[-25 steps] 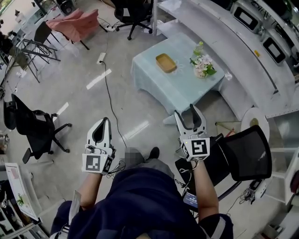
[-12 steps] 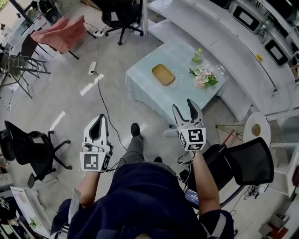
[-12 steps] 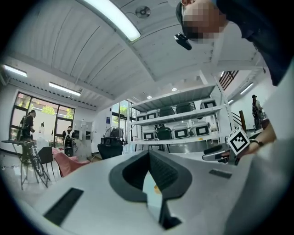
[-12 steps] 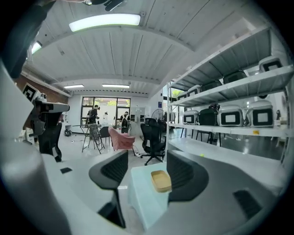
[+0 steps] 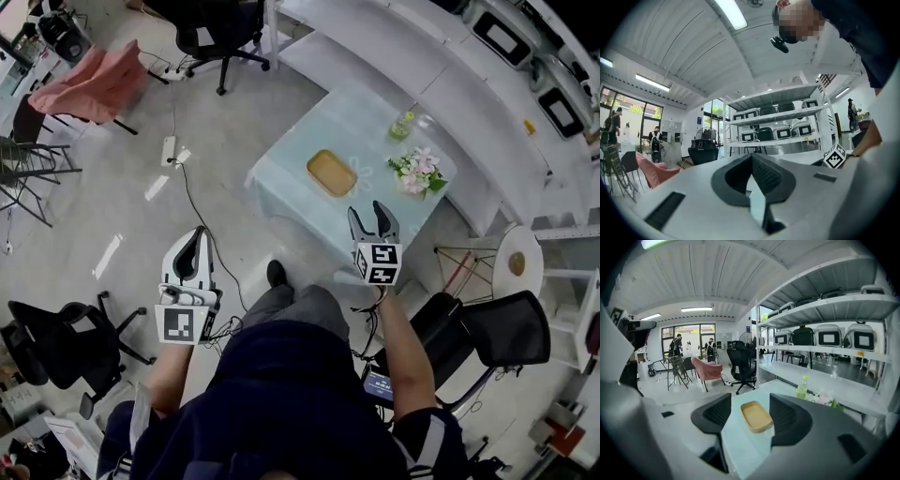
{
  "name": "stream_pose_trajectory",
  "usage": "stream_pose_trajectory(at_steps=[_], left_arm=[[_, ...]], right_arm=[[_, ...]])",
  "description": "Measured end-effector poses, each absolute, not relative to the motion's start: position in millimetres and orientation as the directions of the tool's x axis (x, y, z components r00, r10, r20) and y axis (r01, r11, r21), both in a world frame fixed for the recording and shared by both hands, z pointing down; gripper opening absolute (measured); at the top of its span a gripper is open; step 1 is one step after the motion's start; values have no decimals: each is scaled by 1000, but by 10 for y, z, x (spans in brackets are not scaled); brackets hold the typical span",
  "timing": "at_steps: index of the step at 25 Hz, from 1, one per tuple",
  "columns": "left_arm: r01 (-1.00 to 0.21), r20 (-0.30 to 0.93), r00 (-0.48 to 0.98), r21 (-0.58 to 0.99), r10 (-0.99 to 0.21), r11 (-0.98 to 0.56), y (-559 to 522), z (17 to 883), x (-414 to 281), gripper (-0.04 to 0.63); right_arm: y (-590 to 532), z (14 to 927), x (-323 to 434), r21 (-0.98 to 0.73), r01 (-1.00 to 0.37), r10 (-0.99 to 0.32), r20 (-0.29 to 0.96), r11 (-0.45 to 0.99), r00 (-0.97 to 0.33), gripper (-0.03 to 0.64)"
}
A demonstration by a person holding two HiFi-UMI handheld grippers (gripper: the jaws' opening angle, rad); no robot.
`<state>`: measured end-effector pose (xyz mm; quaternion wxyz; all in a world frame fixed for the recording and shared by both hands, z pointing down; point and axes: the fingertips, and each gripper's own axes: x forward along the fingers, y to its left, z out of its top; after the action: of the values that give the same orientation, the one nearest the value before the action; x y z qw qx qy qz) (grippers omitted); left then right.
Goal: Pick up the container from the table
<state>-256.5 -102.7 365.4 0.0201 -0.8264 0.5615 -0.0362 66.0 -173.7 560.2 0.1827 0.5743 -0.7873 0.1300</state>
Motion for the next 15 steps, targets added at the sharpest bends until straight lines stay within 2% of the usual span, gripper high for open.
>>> stream_pose_trajectory(at_steps=[7, 15], left_arm=[[-930, 89, 351, -79, -932, -358, -1425, 3873, -2509, 3], [-945, 160, 293, -99, -942, -311, -1693, 4038, -2378, 3]], right_arm=[[-2199, 6234, 794, 6, -955, -803, 544, 296, -245, 247], [-2510, 6913, 912, -83, -955, -711, 651, 283, -267, 221]])
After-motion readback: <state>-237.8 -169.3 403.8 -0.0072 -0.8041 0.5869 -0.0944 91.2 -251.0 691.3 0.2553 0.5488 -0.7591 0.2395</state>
